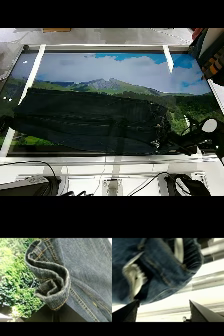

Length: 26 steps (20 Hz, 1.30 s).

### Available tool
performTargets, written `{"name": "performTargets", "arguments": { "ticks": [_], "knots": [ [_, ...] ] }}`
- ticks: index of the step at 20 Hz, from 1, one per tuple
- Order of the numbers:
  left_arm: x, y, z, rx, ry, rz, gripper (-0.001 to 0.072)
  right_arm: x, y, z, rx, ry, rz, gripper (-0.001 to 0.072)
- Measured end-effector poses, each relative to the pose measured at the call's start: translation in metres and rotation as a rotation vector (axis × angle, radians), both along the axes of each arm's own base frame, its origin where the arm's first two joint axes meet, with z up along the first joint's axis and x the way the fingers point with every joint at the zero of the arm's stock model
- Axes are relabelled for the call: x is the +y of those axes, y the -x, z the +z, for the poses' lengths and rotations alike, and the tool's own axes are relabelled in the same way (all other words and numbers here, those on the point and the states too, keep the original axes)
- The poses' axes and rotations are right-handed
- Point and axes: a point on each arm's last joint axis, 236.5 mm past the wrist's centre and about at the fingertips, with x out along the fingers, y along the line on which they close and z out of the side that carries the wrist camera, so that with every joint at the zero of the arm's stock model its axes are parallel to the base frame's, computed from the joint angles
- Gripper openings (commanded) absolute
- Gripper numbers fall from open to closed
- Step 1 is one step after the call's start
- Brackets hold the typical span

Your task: Fold the clothes and pants, and hang the long-sleeved shirts on hangers.

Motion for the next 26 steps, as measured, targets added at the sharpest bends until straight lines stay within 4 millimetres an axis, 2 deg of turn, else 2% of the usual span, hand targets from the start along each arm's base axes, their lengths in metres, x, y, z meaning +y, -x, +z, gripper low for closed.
{"name": "performTargets", "arguments": {
  "ticks": [1,2,3,4,5,6,9,11,13,15,18,21,23,26],
  "knots": [
    [0.000,0.000,0.000,0.000,0.000,-0.001,0.0030,-0.001,0.001,-0.006,0.017,0.003,-0.026,0.0637],
    [-0.001,0.000,0.001,-0.001,-0.001,-0.004,0.0030,-0.001,0.000,-0.013,0.028,0.005,-0.054,0.0521],
    [-0.001,0.000,0.001,-0.001,-0.001,-0.004,0.0030,0.000,-0.002,-0.020,0.032,0.003,-0.080,0.0436],
    [-0.001,0.000,0.001,-0.001,0.000,-0.006,0.0030,0.002,-0.005,-0.027,0.030,-0.005,-0.106,0.0317],
    [-0.002,0.000,0.001,-0.002,0.003,-0.009,0.0030,0.003,-0.011,-0.032,0.014,-0.011,-0.131,0.0144],
    [-0.004,0.000,0.001,-0.002,0.008,-0.014,0.0030,0.005,-0.017,-0.035,-0.006,-0.019,-0.154,0.0026],
    [-0.015,0.001,0.007,-0.009,0.032,-0.048,0.0029,0.009,-0.036,-0.034,-0.078,-0.046,-0.156,0.0025],
    [-0.020,0.000,0.018,-0.028,0.038,-0.060,0.0028,0.010,-0.043,-0.019,-0.128,-0.054,-0.085,0.0025],
    [-0.022,-0.001,0.035,-0.055,0.014,-0.064,0.0027,0.003,-0.049,0.002,-0.188,-0.018,-0.022,0.0025],
    [-0.023,-0.002,0.056,-0.087,-0.026,-0.066,0.0027,-0.014,-0.052,0.028,-0.255,0.071,0.023,0.0025],
    [-0.022,-0.002,0.083,-0.118,-0.087,-0.052,0.0026,-0.043,-0.040,0.070,-0.332,0.226,0.048,0.0025],
    [-0.020,0.000,0.092,-0.110,-0.103,-0.019,0.0026,-0.051,-0.032,0.104,-0.420,0.289,-0.029,0.0025],
    [-0.016,0.001,0.085,-0.061,-0.116,0.017,0.0026,-0.050,-0.048,0.120,-0.524,0.277,-0.118,0.0025],
    [-0.010,-0.011,0.077,-0.014,-0.144,0.092,0.0026,-0.043,-0.101,0.127,-0.663,0.191,-0.226,0.0025]
  ]
}}
